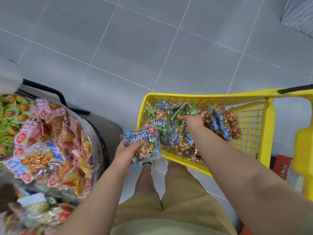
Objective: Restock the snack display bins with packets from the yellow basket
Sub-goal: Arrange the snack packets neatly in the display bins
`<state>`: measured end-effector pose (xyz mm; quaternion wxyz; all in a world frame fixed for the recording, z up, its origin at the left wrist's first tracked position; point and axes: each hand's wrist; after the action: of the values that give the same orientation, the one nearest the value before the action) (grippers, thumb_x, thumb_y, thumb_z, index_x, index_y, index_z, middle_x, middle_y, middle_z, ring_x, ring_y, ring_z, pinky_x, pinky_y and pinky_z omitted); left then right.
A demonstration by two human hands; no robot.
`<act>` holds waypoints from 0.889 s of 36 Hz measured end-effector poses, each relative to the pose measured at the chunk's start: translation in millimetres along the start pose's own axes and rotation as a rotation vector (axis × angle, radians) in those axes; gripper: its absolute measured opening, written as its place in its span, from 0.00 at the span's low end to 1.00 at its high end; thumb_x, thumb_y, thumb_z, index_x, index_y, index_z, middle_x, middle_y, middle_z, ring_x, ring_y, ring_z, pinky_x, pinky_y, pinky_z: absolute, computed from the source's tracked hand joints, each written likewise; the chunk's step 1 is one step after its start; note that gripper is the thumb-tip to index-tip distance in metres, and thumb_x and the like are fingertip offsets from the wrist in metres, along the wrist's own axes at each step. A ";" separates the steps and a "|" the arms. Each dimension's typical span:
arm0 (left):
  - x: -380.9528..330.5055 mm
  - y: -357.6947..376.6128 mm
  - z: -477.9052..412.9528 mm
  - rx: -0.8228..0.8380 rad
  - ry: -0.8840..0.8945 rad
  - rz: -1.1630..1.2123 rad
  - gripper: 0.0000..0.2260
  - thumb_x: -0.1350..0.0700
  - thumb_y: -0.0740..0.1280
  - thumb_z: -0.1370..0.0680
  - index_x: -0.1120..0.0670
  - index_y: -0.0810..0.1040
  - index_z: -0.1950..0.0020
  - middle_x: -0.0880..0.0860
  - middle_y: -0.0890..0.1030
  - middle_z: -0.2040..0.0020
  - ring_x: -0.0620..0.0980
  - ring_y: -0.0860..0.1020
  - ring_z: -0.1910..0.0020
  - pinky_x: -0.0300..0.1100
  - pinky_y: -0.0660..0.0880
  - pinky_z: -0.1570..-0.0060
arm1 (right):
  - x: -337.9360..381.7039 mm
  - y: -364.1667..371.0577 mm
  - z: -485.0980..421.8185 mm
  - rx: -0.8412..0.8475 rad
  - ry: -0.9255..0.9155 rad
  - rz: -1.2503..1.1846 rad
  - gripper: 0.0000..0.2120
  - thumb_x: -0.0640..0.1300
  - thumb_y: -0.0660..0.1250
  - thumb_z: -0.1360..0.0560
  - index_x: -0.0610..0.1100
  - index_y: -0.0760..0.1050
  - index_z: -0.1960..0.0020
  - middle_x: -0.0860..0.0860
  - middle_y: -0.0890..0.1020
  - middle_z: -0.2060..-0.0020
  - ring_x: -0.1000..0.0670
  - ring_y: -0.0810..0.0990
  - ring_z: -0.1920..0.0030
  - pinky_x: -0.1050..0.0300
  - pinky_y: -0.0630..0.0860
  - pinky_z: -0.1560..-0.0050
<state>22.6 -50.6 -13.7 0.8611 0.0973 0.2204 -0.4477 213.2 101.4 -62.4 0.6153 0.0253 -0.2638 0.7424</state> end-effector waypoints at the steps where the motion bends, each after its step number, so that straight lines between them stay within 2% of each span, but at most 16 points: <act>1: -1.2 -2.6 0.8 -0.003 0.004 -0.012 0.11 0.61 0.74 0.28 0.55 0.77 0.49 0.56 0.86 0.57 0.55 0.85 0.59 0.47 0.82 0.64 | -4.0 -4.8 7.9 0.007 -0.039 0.015 0.35 0.39 0.65 0.24 0.44 0.50 0.23 0.43 0.72 0.37 0.43 0.78 0.43 0.49 0.77 0.45; 3: -4.7 -8.7 3.3 -0.020 0.031 -0.058 0.11 0.61 0.75 0.29 0.55 0.77 0.50 0.57 0.85 0.56 0.55 0.84 0.60 0.48 0.81 0.62 | -14.3 -15.0 23.5 0.012 -0.114 0.031 0.37 0.41 0.66 0.24 0.43 0.48 0.23 0.43 0.63 0.28 0.41 0.68 0.32 0.46 0.67 0.35; 5: -9.7 -17.2 6.8 -0.014 0.055 -0.093 0.11 0.60 0.76 0.30 0.54 0.77 0.51 0.56 0.85 0.57 0.52 0.84 0.63 0.44 0.80 0.66 | -24.2 -24.2 44.1 0.044 -0.147 0.009 0.39 0.43 0.67 0.24 0.44 0.45 0.23 0.43 0.58 0.25 0.41 0.60 0.27 0.44 0.62 0.31; 9: -21.4 -40.7 16.1 0.046 0.087 -0.167 0.19 0.56 0.78 0.32 0.56 0.75 0.45 0.58 0.84 0.50 0.56 0.83 0.53 0.53 0.79 0.47 | -43.4 -34.1 85.5 0.148 -0.179 -0.059 0.43 0.47 0.69 0.26 0.47 0.43 0.23 0.42 0.55 0.24 0.38 0.63 0.29 0.43 0.66 0.34; 12: -30.7 -56.8 28.2 0.068 0.113 -0.178 0.35 0.51 0.80 0.36 0.58 0.70 0.34 0.58 0.81 0.44 0.59 0.80 0.45 0.59 0.74 0.40 | -54.3 -31.1 111.2 0.166 -0.198 -0.094 0.43 0.50 0.69 0.27 0.48 0.46 0.22 0.45 0.55 0.24 0.41 0.67 0.32 0.43 0.65 0.34; 15: -33.3 -71.5 43.5 0.052 0.164 -0.203 0.40 0.49 0.80 0.37 0.58 0.66 0.31 0.58 0.77 0.39 0.57 0.77 0.42 0.54 0.73 0.39 | -60.7 -22.1 136.2 0.178 -0.237 -0.128 0.38 0.53 0.70 0.28 0.47 0.56 0.24 0.50 0.56 0.24 0.43 0.59 0.27 0.40 0.61 0.33; 17: -31.0 -83.0 56.1 0.022 0.201 -0.180 0.37 0.50 0.79 0.34 0.58 0.66 0.31 0.57 0.76 0.39 0.52 0.77 0.47 0.46 0.73 0.48 | -61.8 -15.8 154.3 0.202 -0.277 -0.118 0.33 0.53 0.69 0.28 0.45 0.64 0.27 0.51 0.57 0.25 0.44 0.58 0.26 0.39 0.62 0.34; 18: -27.8 -88.7 63.3 0.017 0.210 -0.152 0.38 0.51 0.78 0.33 0.58 0.65 0.29 0.57 0.75 0.37 0.50 0.76 0.48 0.45 0.72 0.50 | -61.8 -12.6 163.2 0.210 -0.302 -0.103 0.32 0.53 0.69 0.27 0.44 0.65 0.27 0.51 0.57 0.25 0.44 0.58 0.26 0.39 0.61 0.34; 21: -9.5 -107.5 84.1 -0.014 0.244 -0.047 0.42 0.51 0.78 0.32 0.56 0.60 0.24 0.56 0.69 0.29 0.52 0.73 0.43 0.47 0.67 0.42 | -62.3 -4.4 184.5 0.215 -0.421 -0.008 0.32 0.51 0.68 0.26 0.42 0.61 0.26 0.48 0.59 0.25 0.44 0.61 0.28 0.43 0.63 0.35; 24: 18.3 -129.2 107.0 -0.071 0.271 0.057 0.40 0.53 0.77 0.31 0.55 0.60 0.25 0.56 0.68 0.28 0.49 0.73 0.47 0.45 0.64 0.43 | -66.4 3.4 205.6 0.223 -0.527 0.127 0.28 0.47 0.67 0.25 0.33 0.64 0.31 0.42 0.70 0.34 0.42 0.68 0.34 0.47 0.67 0.38; 26: 42.4 -145.1 122.7 -0.137 0.269 0.138 0.42 0.54 0.77 0.31 0.55 0.58 0.23 0.56 0.67 0.26 0.52 0.72 0.39 0.46 0.64 0.41 | -73.3 7.9 220.0 0.252 -0.577 0.215 0.22 0.45 0.68 0.25 0.32 0.70 0.38 0.45 0.77 0.50 0.46 0.73 0.41 0.47 0.69 0.40; 27: 55.0 -153.0 131.4 -0.177 0.270 0.180 0.42 0.54 0.77 0.31 0.55 0.58 0.23 0.55 0.67 0.26 0.53 0.71 0.37 0.46 0.64 0.41 | -78.0 10.5 226.7 0.272 -0.608 0.272 0.19 0.44 0.68 0.25 0.32 0.72 0.41 0.41 0.78 0.52 0.45 0.73 0.42 0.47 0.69 0.41; 28: 68.1 -161.3 140.5 -0.219 0.267 0.223 0.41 0.53 0.77 0.31 0.55 0.59 0.23 0.55 0.67 0.27 0.53 0.71 0.37 0.46 0.63 0.42 | -83.1 13.4 234.1 0.289 -0.637 0.330 0.19 0.44 0.68 0.25 0.31 0.71 0.42 0.49 0.68 0.60 0.42 0.73 0.42 0.46 0.69 0.41; 29: 82.1 -169.9 148.1 -0.253 0.264 0.267 0.40 0.53 0.77 0.30 0.55 0.59 0.24 0.54 0.68 0.28 0.52 0.71 0.38 0.44 0.64 0.44 | -88.7 17.3 239.2 0.302 -0.668 0.384 0.20 0.44 0.68 0.25 0.30 0.70 0.42 0.39 0.61 0.40 0.39 0.71 0.41 0.46 0.69 0.41; 30: 95.3 -177.8 156.4 -0.283 0.249 0.312 0.39 0.54 0.76 0.30 0.54 0.60 0.25 0.54 0.69 0.30 0.52 0.72 0.40 0.42 0.66 0.46 | -95.5 21.3 244.1 0.321 -0.696 0.430 0.21 0.45 0.67 0.25 0.29 0.70 0.41 0.32 0.73 0.44 0.38 0.70 0.39 0.47 0.68 0.41; 32: 121.1 -192.6 175.4 -0.326 0.213 0.398 0.32 0.55 0.76 0.29 0.52 0.64 0.30 0.51 0.77 0.40 0.49 0.76 0.49 0.40 0.69 0.55 | -111.3 29.3 256.1 0.380 -0.739 0.512 0.24 0.46 0.68 0.25 0.32 0.69 0.35 0.37 0.72 0.36 0.40 0.69 0.35 0.51 0.66 0.40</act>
<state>-22.0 -314.5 90.6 0.9084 0.0453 0.3553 -0.2158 139.4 -110.2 106.9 0.2625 0.3334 -0.3220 0.8463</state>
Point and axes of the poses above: each hand's wrist, its own z-axis away from the middle knuckle, its own y-axis out of the palm, x = y × z
